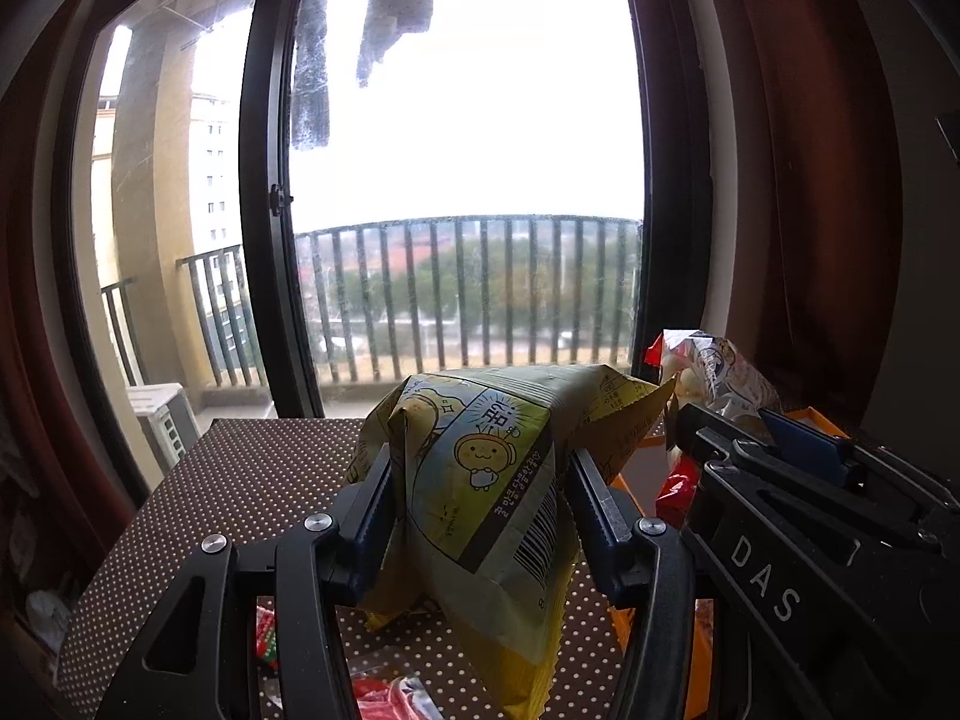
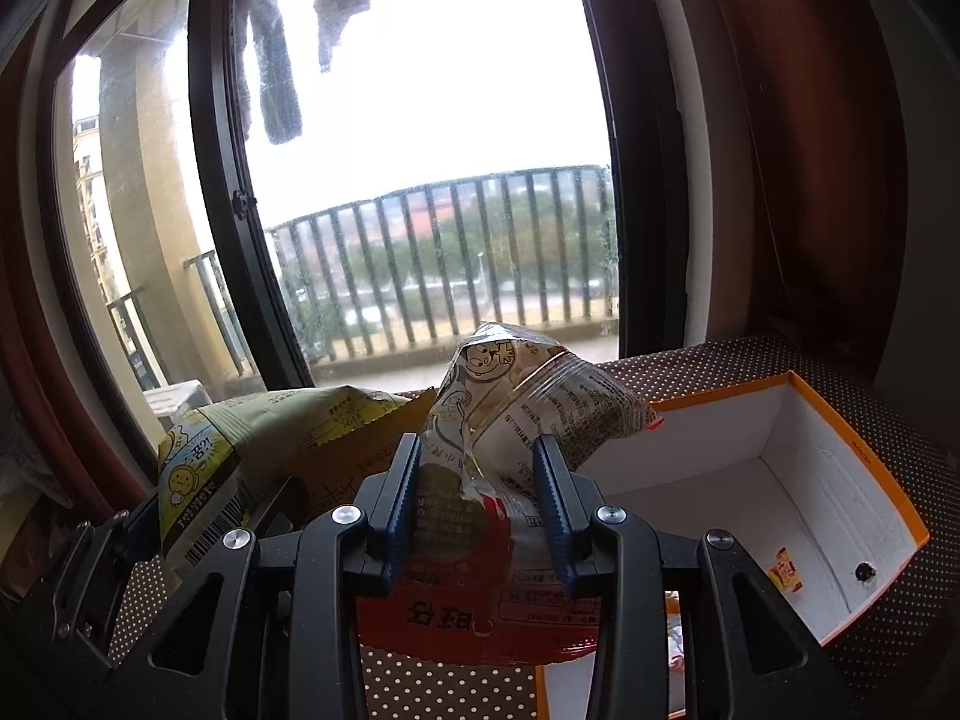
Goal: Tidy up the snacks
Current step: 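Carry both bags over the box and open both grippers to drop them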
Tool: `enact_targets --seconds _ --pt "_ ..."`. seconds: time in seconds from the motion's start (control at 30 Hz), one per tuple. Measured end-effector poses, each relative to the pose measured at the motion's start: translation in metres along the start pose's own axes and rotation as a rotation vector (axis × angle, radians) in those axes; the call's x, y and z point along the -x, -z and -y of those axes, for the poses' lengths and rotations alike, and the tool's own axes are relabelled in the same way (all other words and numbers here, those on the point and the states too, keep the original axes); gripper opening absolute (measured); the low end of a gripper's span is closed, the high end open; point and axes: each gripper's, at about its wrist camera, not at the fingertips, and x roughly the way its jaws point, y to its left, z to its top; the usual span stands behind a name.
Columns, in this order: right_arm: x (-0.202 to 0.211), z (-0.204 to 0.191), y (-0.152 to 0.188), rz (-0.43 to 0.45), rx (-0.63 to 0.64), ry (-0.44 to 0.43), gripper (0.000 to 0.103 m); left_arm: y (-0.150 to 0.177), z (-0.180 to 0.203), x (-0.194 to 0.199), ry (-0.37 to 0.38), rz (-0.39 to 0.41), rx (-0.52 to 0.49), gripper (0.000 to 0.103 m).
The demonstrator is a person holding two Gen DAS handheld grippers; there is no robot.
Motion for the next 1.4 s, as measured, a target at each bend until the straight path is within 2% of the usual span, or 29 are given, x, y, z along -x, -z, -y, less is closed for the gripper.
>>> enact_targets --seconds 0.4,0.73,1.13,1.4 --pt "0.005 0.048 -0.006 0.029 -0.059 0.074 0.04 -0.009 0.041 -0.014 0.086 0.006 -0.058 0.055" --pt "0.004 0.096 -0.003 0.026 -0.139 0.158 0.04 -0.009 0.091 -0.032 0.175 -0.04 -0.09 0.055" --pt "-0.009 0.154 0.002 0.001 -0.239 0.265 0.04 -0.004 0.15 -0.065 0.312 -0.168 -0.156 0.057" --pt "-0.024 0.183 0.009 -0.05 -0.284 0.29 0.04 0.004 0.18 -0.086 0.328 -0.288 -0.203 0.063"
